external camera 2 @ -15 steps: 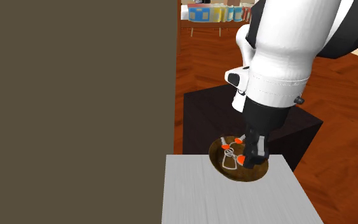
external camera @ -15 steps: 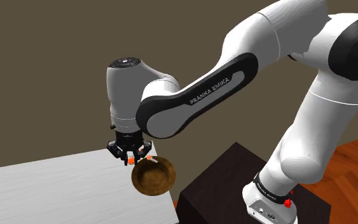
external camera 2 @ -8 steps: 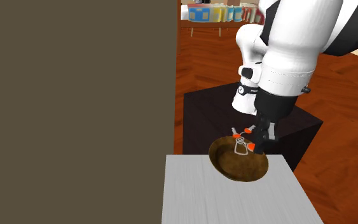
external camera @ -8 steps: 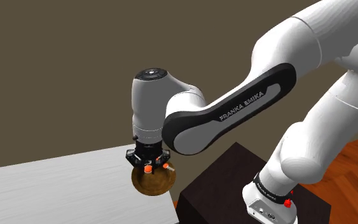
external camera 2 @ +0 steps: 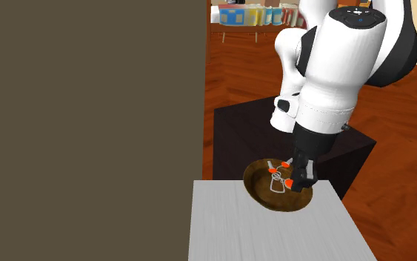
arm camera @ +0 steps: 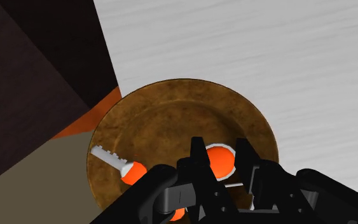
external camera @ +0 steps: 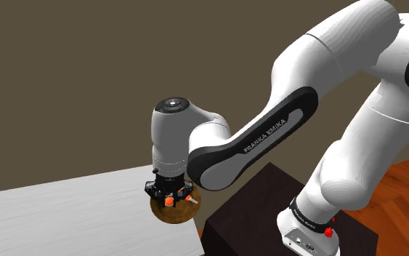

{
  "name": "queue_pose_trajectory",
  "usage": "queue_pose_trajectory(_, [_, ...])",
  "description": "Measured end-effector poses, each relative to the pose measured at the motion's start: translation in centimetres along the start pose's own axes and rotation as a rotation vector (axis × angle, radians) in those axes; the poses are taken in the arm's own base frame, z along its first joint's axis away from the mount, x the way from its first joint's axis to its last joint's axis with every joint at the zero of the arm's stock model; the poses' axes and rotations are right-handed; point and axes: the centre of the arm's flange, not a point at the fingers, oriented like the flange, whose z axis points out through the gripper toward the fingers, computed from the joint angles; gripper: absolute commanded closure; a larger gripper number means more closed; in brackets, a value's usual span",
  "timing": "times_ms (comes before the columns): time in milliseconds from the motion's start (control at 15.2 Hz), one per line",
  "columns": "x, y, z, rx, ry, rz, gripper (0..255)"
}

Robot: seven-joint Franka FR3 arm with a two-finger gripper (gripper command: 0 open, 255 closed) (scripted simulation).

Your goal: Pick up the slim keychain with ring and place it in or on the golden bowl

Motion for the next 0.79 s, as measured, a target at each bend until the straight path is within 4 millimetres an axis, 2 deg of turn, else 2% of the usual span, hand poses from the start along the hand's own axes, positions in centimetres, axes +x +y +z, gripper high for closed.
queue_pose_trajectory(264, [0.0,0.0,2.0,0.0,0.0,0.0,255])
queue_pose_trajectory(660, [0.1,0.0,2.4,0.001,0.0,0.0,255])
queue_pose_trajectory(726, [0.1,0.0,2.4,0.001,0.0,0.0,0])
queue_pose_trajectory(792, [0.1,0.0,2.4,0.001,0.0,0.0,0])
